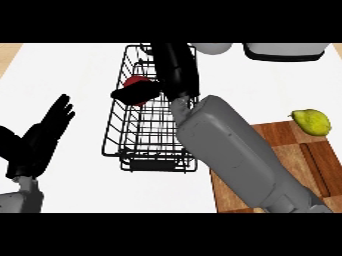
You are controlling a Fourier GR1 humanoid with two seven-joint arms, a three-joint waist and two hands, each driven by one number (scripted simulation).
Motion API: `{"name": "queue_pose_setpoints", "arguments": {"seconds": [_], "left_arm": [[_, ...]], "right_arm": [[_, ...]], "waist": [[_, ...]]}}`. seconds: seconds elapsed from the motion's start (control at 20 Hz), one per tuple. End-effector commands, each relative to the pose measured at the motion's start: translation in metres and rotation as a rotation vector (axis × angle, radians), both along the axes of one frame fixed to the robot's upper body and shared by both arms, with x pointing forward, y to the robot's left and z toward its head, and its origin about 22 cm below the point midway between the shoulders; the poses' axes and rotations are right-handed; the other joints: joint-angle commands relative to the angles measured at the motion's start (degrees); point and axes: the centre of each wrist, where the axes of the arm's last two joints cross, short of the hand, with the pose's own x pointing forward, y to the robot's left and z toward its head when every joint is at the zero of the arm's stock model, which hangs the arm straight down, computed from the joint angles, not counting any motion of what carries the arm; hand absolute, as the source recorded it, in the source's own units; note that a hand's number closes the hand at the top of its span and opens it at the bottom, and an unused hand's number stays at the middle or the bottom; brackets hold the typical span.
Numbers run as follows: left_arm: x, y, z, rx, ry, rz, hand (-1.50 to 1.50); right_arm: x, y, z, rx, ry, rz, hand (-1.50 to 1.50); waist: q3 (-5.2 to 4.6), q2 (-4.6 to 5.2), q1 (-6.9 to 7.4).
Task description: Pick the tomato from the cutting board and place it in the tiered basket
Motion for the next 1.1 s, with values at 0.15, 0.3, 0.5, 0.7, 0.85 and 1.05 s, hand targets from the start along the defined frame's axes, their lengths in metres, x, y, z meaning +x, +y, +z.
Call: {"name": "queue_pose_setpoints", "arguments": {"seconds": [0.15,0.3,0.5,0.7,0.85,1.05], "left_arm": [[-0.011,-0.009,-0.005,0.000,0.013,0.002,0.00],[-0.018,-0.004,0.005,-0.006,0.002,-0.009,0.00],[-0.003,0.002,0.003,0.000,0.003,0.008,0.00],[-0.014,0.002,-0.008,-0.002,0.006,0.024,0.00],[-0.016,0.020,0.002,-0.002,-0.002,0.027,0.00],[-0.011,-0.004,-0.002,0.004,0.002,0.009,0.00]], "right_arm": [[0.012,-0.041,0.024,0.339,0.053,-0.020,-1.50],[0.011,-0.050,0.029,0.423,0.057,-0.079,-1.50],[0.026,-0.114,0.042,0.473,-0.011,-0.180,-1.50],[0.018,-0.178,0.049,0.500,-0.029,-0.250,-1.50],[0.015,-0.225,0.063,0.514,-0.043,-0.289,-1.50],[0.013,-0.280,0.041,0.503,-0.058,-0.292,-1.50]], "waist": [[0.07,-0.13,-0.67],[0.04,-0.32,-0.67],[0.03,-0.18,-1.14],[0.03,-0.29,-1.43],[0.04,-0.28,-1.23],[0.04,-0.16,-1.12]]}}
